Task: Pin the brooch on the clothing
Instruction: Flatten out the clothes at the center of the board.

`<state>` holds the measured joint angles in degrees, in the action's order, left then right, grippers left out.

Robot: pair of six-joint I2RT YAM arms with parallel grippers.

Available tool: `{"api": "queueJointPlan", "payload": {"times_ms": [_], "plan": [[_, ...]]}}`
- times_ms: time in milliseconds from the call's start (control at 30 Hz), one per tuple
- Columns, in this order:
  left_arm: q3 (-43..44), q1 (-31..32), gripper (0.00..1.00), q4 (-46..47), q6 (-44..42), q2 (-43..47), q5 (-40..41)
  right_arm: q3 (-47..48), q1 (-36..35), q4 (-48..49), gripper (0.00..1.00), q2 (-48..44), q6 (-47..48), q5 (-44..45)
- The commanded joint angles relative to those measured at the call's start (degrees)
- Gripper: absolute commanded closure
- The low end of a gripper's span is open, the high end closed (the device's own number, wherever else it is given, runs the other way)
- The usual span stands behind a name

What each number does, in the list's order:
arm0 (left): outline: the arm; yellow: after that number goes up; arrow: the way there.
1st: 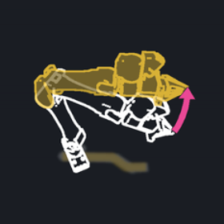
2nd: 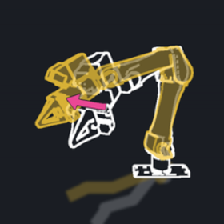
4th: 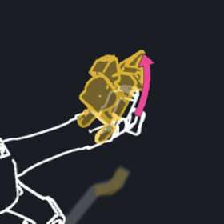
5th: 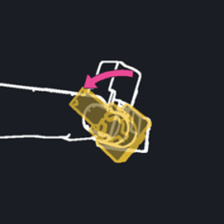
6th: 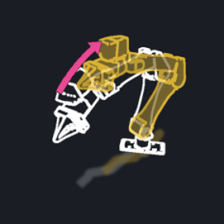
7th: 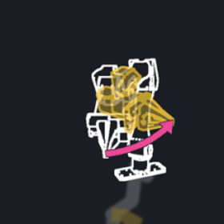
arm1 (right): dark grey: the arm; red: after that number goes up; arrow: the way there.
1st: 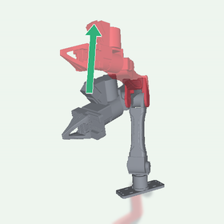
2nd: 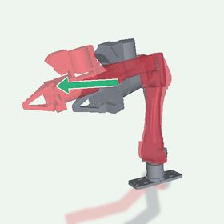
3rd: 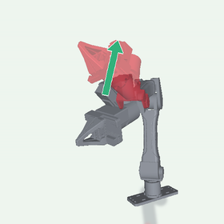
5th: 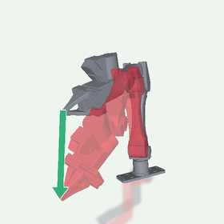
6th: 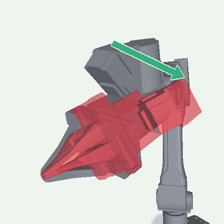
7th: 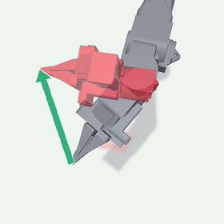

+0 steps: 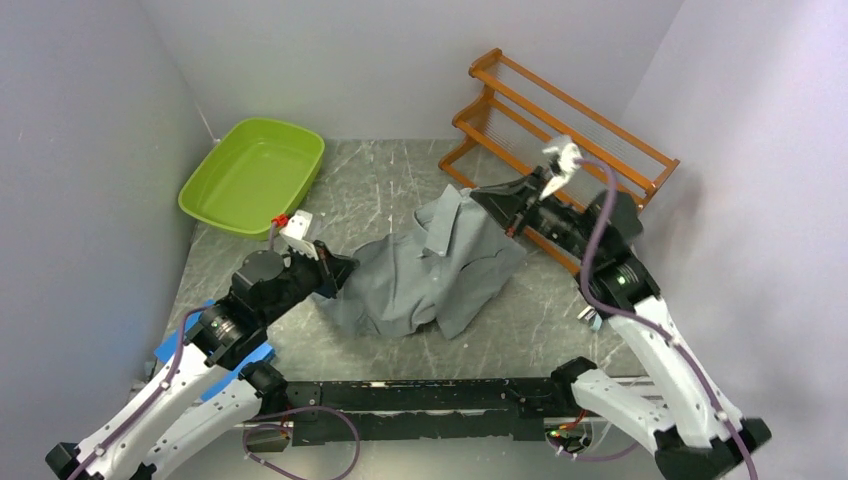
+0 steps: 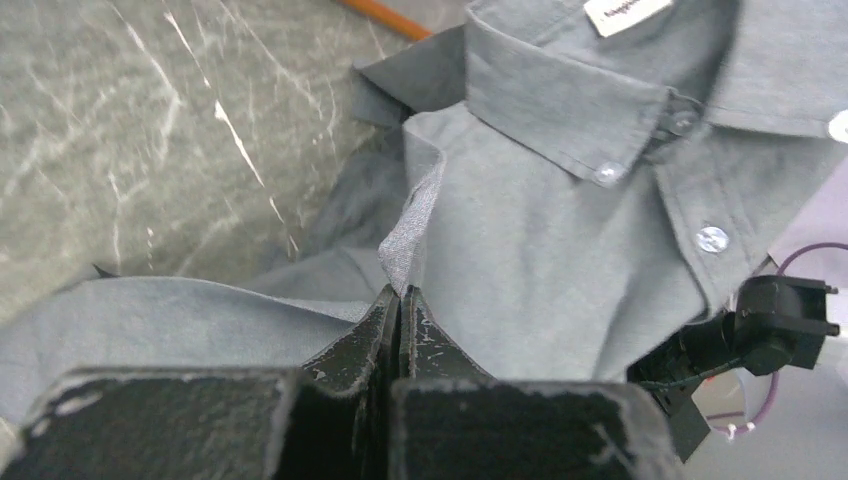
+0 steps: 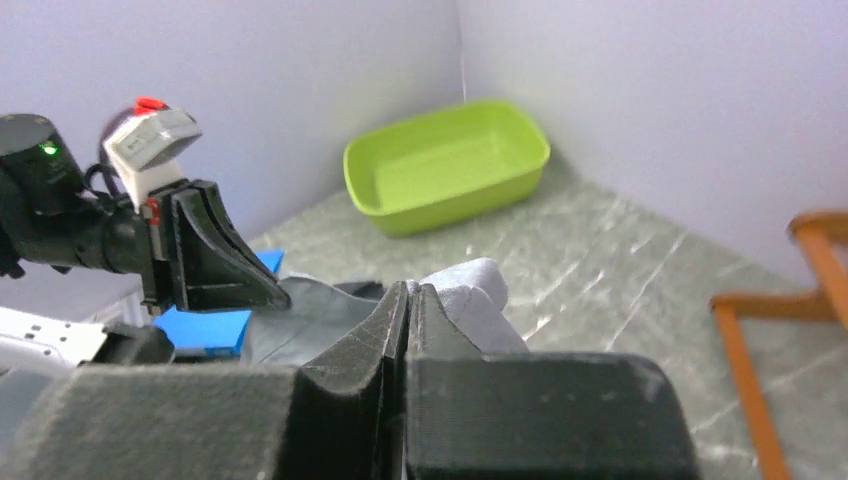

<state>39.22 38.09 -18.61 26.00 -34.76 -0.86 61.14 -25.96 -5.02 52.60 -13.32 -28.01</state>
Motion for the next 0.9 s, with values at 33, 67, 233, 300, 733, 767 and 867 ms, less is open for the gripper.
{"api": "queueJointPlan", "payload": {"times_ms": [33, 67, 233, 300, 733, 767, 867], "plan": [[2.31, 0.15, 0.97, 0.84, -2.4, 1.12, 3.76, -11.45, -0.09, 11.18, 0.97, -7.05, -2.71, 2.31], [1.56, 0.14, 0.97, 0.22, -1.5, 1.64, 5.19, -14.92, -0.09, 10.46, 0.93, -8.18, -3.25, 1.98], [-3.48, 0.15, 0.97, -5.5, 5.14, 4.52, 14.17, -32.98, 0.03, 6.07, 0.71, -14.77, -8.92, 1.63], [-5.73, 0.15, 0.97, -7.12, 7.18, 5.98, 15.41, -37.02, 0.03, 3.29, 0.53, -17.7, -9.43, 2.4], [-9.82, 0.1, 0.97, -11.07, 11.02, 8.5, 14.86, -21.09, 0.98, 2.94, 0.13, 4.32, -0.36, 6.96], [-9.65, 0.1, 0.97, -11.33, 11.19, 8.46, 14.85, -18.85, 1.44, 1.67, 0.13, 8.39, -0.14, 6.41], [-9.03, 0.14, 0.97, -12.07, 11.33, 8.5, 14.51, -13.1, 3.38, -2.9, 0.12, 18.74, -0.47, 5.47]]}}
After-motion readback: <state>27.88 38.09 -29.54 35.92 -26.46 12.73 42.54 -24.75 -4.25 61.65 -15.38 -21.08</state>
